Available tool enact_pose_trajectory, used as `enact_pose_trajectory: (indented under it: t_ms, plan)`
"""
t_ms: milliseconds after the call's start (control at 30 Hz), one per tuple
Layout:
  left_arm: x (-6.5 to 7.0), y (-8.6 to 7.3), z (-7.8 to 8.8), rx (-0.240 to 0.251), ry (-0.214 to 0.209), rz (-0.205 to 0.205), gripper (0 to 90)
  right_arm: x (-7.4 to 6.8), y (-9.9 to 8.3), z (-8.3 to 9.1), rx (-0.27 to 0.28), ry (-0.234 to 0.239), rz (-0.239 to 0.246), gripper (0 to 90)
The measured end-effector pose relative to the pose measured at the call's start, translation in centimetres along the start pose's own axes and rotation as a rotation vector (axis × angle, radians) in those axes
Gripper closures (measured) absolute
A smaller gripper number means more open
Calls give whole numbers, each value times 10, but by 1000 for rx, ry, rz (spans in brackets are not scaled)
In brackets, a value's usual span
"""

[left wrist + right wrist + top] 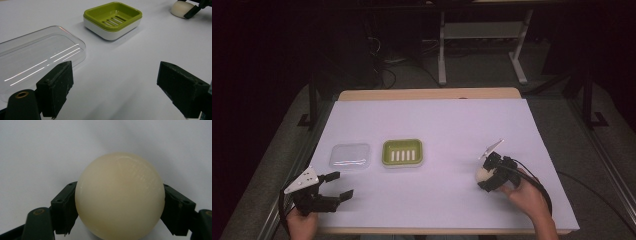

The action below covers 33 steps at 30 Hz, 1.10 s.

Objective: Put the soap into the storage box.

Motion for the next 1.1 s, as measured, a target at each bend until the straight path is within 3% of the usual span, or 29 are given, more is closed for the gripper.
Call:
enact_pose_trajectory:
  t_ms: [200,433,1100]
  plan:
    - [-1,0,0,0,3,-3,128,1,-1,2,0,7,-4,240]
    - [0,1,0,2,4,1,128,-2,1,13,40,21,-3,240]
    - [0,0,1,4,4,4,128,-27,21,32,48,71,75,239]
Point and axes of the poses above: each handheld gripper's, and its own axes: z roughly backward along the jaws, y roughly out of its top, x roughly to its right, the point moved 8 cm from there along -z, roughly forward along the jaws, and after that the axes turned 9 degrees about y, right-handed, at the moved point
